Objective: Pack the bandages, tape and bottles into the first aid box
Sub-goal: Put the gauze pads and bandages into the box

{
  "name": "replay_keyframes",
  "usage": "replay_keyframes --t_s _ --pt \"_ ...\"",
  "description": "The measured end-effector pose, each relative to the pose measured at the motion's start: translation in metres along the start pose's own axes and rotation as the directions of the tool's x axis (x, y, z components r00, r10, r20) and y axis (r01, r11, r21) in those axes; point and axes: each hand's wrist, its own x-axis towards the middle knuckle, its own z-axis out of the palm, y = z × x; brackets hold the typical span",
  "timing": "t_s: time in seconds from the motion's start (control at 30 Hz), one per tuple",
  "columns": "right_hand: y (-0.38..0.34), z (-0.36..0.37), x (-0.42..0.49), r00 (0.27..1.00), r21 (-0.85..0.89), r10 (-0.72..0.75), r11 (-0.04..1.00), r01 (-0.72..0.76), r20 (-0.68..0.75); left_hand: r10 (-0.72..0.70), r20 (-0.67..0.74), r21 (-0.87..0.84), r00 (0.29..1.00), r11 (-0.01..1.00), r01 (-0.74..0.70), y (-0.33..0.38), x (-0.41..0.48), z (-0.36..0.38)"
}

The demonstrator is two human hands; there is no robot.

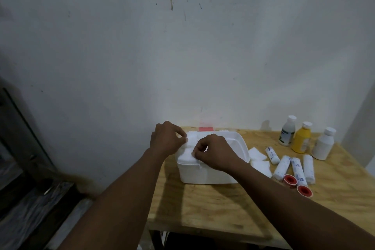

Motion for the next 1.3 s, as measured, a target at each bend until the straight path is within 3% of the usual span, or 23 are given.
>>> replay_keyframes --t_s 0.2,0.37,0.57,0.8,1.03,1.3 --pt "0.001 0.003 -0.001 1.0 -0.054 -0.028 0.998 0.028 0.006 -0.032 0.017 -0.013 0.999 0.999 0.032 -0.001 -0.003 0.009" --pt "0.001 -0.001 -0.002 1.0 -0.011 -0.021 1.0 0.021 -0.01 0.023 -0.022 -0.042 0.999 0.999 -0.024 0.0 -0.004 0.003" --pt "0.01 -0.041 -0.005 0.984 -0.019 0.036 0.999 -0.04 -0.174 0.087 -0.048 -0.053 0.995 0.995 -0.09 0.024 -0.002 -0.003" --pt "0.06 -0.108 -0.018 0.947 -0.062 0.172 0.979 -0.196 -0.272 0.248 0.016 -0.047 0.969 0.968 -0.247 0.084 0.003 0.014" --pt "0.128 -0.12 -0.04 0.947 -0.212 0.302 0.923 -0.32 -0.113 0.396 0.259 0.165 0.881 0.881 -0.445 0.154 0.013 0.055" --pt "0.166 -0.097 -0.046 0.928 -0.382 0.37 0.863 -0.33 0.035 0.317 0.567 0.357 0.76 0.737 -0.573 0.214 0.03 0.105"
